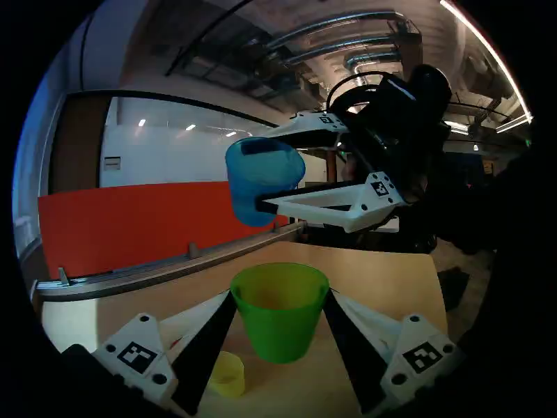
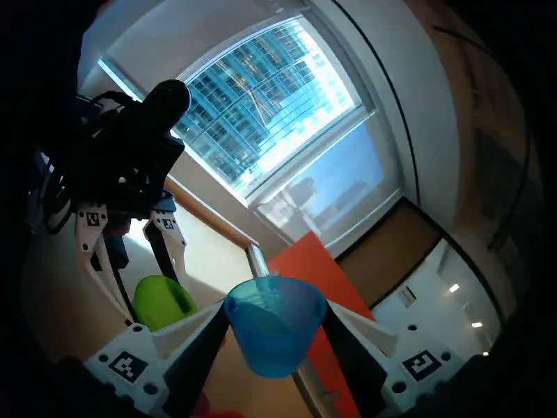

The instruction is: Pour water

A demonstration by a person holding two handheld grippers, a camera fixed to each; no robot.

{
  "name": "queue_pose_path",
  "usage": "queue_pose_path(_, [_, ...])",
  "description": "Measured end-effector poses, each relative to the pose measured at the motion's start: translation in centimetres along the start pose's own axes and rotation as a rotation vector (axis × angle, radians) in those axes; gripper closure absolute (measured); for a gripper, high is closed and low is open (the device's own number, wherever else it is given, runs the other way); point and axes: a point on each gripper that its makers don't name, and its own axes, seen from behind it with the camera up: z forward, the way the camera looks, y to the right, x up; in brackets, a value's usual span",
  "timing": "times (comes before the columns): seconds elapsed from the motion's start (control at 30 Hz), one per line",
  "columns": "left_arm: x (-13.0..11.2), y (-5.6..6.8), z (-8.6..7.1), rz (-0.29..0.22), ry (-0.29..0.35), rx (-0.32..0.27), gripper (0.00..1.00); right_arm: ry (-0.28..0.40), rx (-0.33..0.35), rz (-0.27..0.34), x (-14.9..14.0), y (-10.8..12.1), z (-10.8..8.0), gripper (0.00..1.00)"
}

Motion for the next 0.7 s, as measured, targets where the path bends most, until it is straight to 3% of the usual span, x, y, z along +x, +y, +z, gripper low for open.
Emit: queue_pose_path(0.7, [0.1, 0.1, 0.4, 0.006, -0.002, -0.004, 0.13, -0.045, -0.018, -0.252, -0.4, 1.1, 0.6, 0.09])
